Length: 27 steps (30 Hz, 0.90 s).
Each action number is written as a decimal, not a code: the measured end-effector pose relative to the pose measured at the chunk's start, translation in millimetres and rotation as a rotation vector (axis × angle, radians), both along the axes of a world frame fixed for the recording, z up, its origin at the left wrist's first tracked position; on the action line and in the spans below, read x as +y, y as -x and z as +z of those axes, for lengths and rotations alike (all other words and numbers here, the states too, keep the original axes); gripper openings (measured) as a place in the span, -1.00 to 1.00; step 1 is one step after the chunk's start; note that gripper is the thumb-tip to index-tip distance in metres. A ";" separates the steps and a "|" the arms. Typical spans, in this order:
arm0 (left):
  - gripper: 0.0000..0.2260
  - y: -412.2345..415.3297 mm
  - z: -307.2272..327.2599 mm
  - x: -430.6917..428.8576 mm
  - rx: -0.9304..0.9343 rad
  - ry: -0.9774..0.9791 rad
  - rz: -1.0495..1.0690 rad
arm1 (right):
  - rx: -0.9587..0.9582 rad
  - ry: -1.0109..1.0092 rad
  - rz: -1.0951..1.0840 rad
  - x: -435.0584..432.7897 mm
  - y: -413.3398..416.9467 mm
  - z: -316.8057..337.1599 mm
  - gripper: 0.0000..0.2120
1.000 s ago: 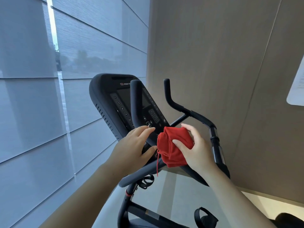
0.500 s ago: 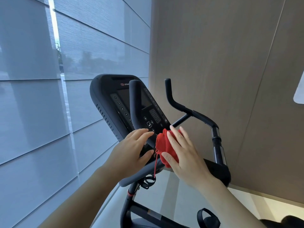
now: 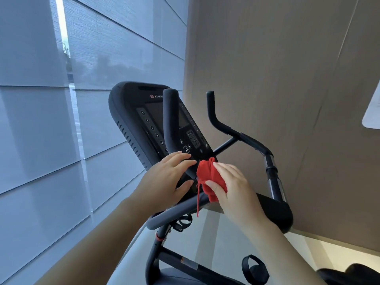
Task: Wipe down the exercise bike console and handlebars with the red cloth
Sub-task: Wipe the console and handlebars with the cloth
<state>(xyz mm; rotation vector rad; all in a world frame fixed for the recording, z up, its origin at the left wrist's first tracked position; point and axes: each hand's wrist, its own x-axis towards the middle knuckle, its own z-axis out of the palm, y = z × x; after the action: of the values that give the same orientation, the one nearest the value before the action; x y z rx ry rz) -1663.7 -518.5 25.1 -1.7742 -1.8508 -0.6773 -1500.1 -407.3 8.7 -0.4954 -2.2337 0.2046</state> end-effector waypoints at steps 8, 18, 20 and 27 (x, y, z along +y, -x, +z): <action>-0.58 39.6 15.9 20.4 0.089 0.116 -0.171 | 0.028 0.033 -0.188 -19.5 -5.9 -7.8 -0.50; -0.58 53.4 7.8 36.3 0.153 0.053 -0.273 | -0.067 0.004 -0.481 -43.0 8.5 -15.6 -0.42; -0.61 52.9 8.9 36.6 0.175 0.015 -0.277 | -0.095 -0.033 -0.518 -42.4 6.2 -12.2 -0.43; -0.64 53.7 5.6 37.8 0.141 -0.034 -0.316 | -0.110 -0.020 -0.417 -33.8 13.0 -3.6 -0.47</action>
<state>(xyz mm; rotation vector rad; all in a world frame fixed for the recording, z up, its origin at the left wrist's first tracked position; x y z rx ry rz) -1717.4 -480.6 30.7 -2.0580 -1.4744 -0.6727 -1513.1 -441.1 5.2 -0.9648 -2.1774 -0.0644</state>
